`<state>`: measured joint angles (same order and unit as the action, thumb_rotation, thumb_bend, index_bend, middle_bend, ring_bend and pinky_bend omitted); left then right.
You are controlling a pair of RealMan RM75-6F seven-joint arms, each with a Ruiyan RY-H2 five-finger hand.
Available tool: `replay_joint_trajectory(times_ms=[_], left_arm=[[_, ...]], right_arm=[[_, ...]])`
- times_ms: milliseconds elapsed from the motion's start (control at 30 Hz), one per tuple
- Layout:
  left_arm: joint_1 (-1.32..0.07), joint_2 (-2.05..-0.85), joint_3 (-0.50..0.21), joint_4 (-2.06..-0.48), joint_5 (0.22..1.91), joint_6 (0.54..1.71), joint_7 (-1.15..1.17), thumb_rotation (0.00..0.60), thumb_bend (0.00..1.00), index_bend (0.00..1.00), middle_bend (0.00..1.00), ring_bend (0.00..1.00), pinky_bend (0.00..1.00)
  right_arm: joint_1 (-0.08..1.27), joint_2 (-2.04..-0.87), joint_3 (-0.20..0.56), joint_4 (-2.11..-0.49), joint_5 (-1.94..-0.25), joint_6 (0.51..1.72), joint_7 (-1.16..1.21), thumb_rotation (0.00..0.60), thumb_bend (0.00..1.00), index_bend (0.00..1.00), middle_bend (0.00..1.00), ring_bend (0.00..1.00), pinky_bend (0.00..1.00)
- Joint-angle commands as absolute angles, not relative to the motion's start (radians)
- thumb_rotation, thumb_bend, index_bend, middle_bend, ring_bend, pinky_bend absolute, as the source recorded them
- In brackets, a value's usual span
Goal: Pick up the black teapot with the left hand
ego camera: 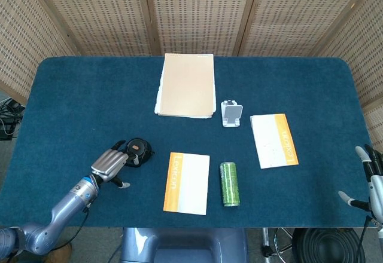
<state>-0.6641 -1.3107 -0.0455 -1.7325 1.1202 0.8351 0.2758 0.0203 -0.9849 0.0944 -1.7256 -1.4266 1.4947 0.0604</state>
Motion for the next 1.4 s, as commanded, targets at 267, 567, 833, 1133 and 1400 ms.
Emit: replay_joint_trajectory(times_ms=[267,567,833,1133,1400], left_arm=[[-0.668,-1.333,-0.032,-1.713,1.122,0.843,0.286,0.6,0.0,0.43,0.39,0.35,0.0],[-0.676,-1.368,-0.023,-1.694,1.099,0.853,0.324,0.6,0.0,0.43,0.39,0.36,0.0],[-0.676,-1.377,-0.02,-1.689,1.08,0.874,0.351,0.6,0.0,0.62,0.57,0.45,0.0],[-0.676,-1.375,-0.019,-1.69,1.064,0.898,0.376,0.6,0.0,0.89,0.79,0.56,0.0],[-0.65,-1.365,-0.019,-1.667,1.151,0.956,0.329,0.6,0.0,1.0,0.98,0.66,0.0]], right_arm=[[0.021,-0.986,0.093,-1.725,-1.427,1.493,0.059,0.6,0.0,0.0,0.0,0.0,0.0],[0.022,-0.986,0.093,-1.724,-1.425,1.491,0.06,0.6,0.0,0.0,0.0,0.0,0.0],[0.022,-0.986,0.093,-1.725,-1.426,1.491,0.062,0.6,0.0,0.0,0.0,0.0,0.0],[0.023,-0.987,0.093,-1.725,-1.426,1.49,0.06,0.6,0.0,0.0,0.0,0.0,0.0],[0.022,-0.987,0.092,-1.727,-1.428,1.492,0.06,0.6,0.0,0.0,0.0,0.0,0.0]])
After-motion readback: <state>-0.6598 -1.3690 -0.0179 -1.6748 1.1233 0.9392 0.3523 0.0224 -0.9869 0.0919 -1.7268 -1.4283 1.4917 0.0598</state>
